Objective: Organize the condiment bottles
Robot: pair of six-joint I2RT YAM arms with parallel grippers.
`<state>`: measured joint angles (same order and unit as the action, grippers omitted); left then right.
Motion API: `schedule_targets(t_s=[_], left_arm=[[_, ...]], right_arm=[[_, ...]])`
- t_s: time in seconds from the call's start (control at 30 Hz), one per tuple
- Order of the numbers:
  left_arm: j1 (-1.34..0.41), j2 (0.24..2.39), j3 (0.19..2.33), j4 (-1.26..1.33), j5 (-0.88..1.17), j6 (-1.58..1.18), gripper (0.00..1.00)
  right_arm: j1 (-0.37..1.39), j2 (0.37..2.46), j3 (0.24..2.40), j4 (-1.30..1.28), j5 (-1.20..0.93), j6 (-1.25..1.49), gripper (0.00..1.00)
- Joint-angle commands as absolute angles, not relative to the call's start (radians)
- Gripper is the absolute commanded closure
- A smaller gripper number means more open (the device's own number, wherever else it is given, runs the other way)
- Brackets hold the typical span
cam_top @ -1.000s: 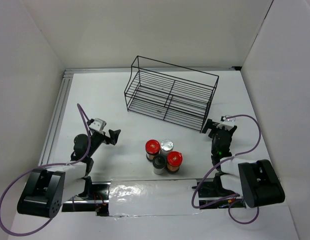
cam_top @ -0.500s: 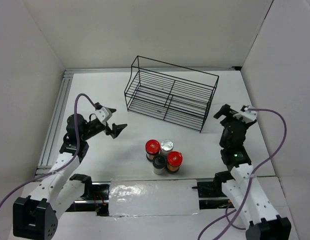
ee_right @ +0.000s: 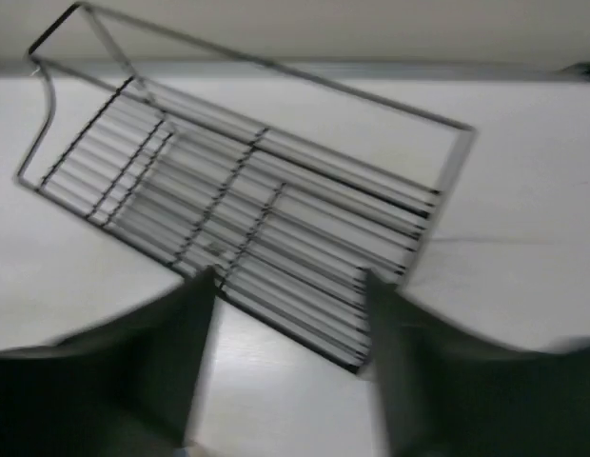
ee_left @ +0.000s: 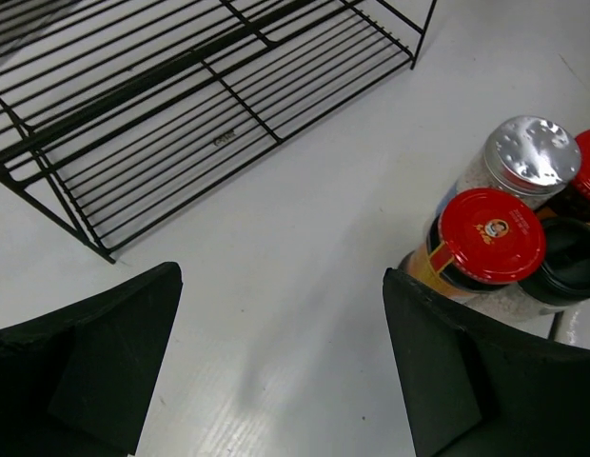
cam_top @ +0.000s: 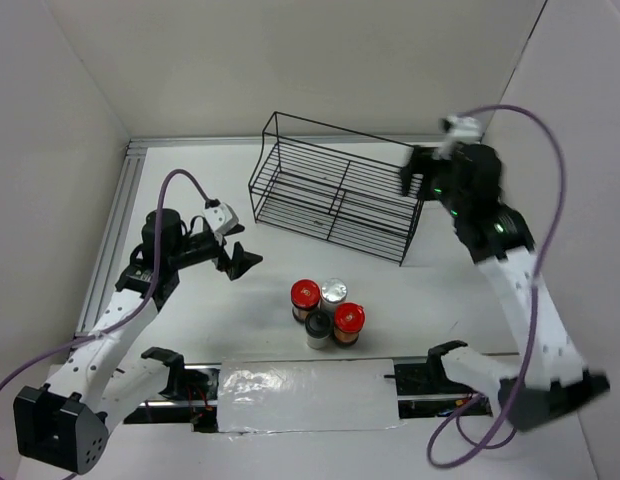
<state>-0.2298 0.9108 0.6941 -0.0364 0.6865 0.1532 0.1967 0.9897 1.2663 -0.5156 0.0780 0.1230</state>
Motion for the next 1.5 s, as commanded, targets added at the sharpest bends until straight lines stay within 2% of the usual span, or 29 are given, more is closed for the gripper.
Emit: schedule_targets(t_s=[0.0, 0.03, 0.1, 0.13, 0.23, 0.5, 0.67, 0.8, 1.0, 1.33, 1.47], left_arm=[[-0.25, 0.87, 0.723, -0.094, 0.726, 0.155, 0.01], [-0.256, 0.868, 0.721, -0.1, 0.718, 0.155, 0.01], [-0.261, 0.87, 0.721, -0.121, 0.698, 0.153, 0.01], [-0.265, 0.874, 0.726, -0.139, 0.675, 0.15, 0.01], [-0.262, 0.882, 0.735, -0.17, 0.663, 0.143, 0.01], [-0.262, 0.864, 0.732, -0.178, 0.667, 0.138, 0.01], [-0.262, 0.871, 0.749, -0.192, 0.658, 0.164, 0.01], [-0.261, 0.879, 0.739, -0.189, 0.649, 0.173, 0.01], [-0.262, 0.887, 0.744, -0.196, 0.658, 0.164, 0.01], [-0.262, 0.888, 0.747, -0.222, 0.643, 0.172, 0.01], [-0.261, 0.884, 0.742, -0.225, 0.643, 0.167, 0.01]], right_arm=[[0.561, 1.282, 1.422, -0.897, -0.044, 0.07, 0.06], [0.691, 1.32, 1.489, -0.926, 0.185, 0.087, 0.0], [0.94, 1.396, 1.534, -0.977, 0.341, 0.151, 0.0], [0.969, 1.407, 1.546, -0.977, 0.351, 0.161, 0.0], [0.966, 1.431, 1.531, -0.982, 0.241, 0.204, 0.0], [0.94, 1.407, 1.444, -0.954, 0.252, 0.299, 0.0], [0.917, 1.427, 1.388, -0.96, 0.147, 0.311, 0.01], [0.927, 1.379, 1.266, -0.899, 0.074, 0.35, 0.01], [0.928, 1.341, 1.215, -0.859, 0.061, 0.373, 0.04], [0.936, 1.339, 1.152, -0.859, 0.06, 0.388, 0.14], [0.937, 1.336, 1.152, -0.847, 0.066, 0.38, 0.21]])
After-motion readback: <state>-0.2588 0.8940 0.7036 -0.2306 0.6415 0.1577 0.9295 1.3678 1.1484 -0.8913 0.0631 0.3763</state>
